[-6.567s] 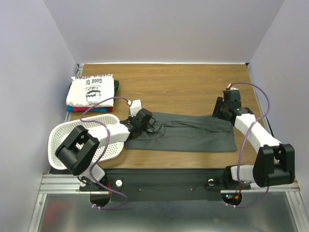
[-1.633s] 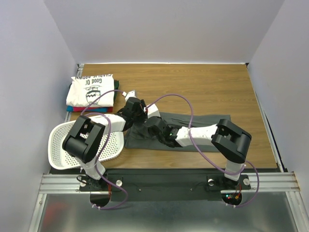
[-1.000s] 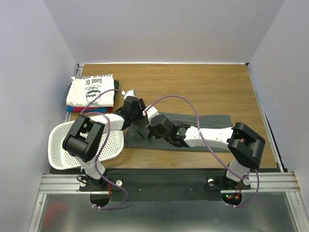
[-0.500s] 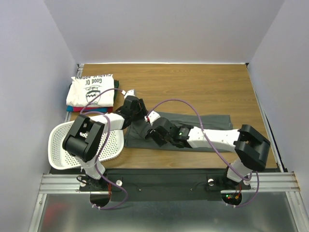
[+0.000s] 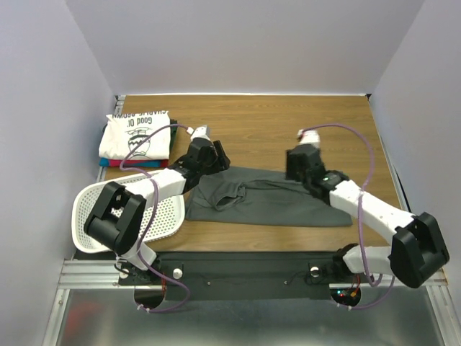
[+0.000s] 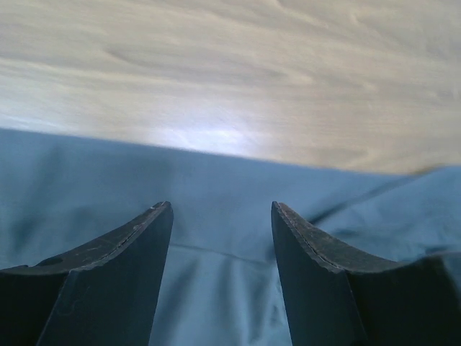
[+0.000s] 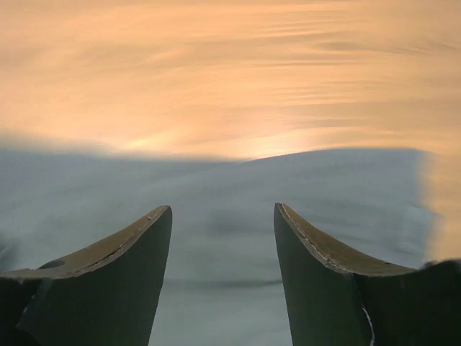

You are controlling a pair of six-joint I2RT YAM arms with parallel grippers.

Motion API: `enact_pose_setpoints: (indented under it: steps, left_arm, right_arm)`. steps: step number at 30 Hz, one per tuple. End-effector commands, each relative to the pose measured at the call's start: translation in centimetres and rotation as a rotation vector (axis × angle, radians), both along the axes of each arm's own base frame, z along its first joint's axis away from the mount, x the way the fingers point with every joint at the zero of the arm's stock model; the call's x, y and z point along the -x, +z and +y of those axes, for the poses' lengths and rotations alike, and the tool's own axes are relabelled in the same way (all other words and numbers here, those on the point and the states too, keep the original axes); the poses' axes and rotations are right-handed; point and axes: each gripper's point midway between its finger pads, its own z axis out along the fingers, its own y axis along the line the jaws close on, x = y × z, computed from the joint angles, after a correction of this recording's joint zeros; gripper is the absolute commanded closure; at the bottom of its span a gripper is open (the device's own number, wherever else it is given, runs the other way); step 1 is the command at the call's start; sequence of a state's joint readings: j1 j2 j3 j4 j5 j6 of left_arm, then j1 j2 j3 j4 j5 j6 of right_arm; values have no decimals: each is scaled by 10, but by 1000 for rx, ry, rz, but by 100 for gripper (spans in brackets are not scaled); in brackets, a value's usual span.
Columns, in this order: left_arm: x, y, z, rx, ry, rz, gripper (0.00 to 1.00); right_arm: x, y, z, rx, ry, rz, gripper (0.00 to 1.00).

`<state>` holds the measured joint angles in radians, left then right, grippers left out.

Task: Fold and stack the t-shirts
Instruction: Fold the tshirt

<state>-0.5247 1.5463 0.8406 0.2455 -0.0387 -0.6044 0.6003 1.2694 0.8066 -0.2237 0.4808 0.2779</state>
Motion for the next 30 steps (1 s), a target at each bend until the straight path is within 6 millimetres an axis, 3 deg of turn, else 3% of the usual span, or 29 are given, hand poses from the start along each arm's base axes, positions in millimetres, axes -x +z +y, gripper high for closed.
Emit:
enact_pose_setpoints:
  steps: [1,2,4,5,8,19,23,30]
  left_arm:
    - [14,7,-30,28,-56,-9,32]
    - [22,1,-38,31,-78,5,32]
    - [31,-16,-44,27,-95,42,32]
    - [34,-20,-49,42,-111,47,32]
    - [53,-47,-49,54,-136,110,32]
    - [61,-75,-39,2,-131,147,32]
    - [52,-82,-38,-21,-135,154,32]
    - [19,-78,-31,-53,-143,135,32]
  right_arm:
    - [-12,2,-70,-54,-232,-27,35]
    - [-15,1,-96,-70,-307,-26,35]
    - [-18,-3,-113,-110,-350,-10,35]
    - [-20,-9,-131,-118,-405,5,35]
    - [-27,-24,-148,-129,-451,44,35]
    - [-33,-79,-157,-112,-501,190,35]
    - [-37,-96,-158,-106,-511,233,35]
    - [-53,-116,-170,-93,-541,277,35]
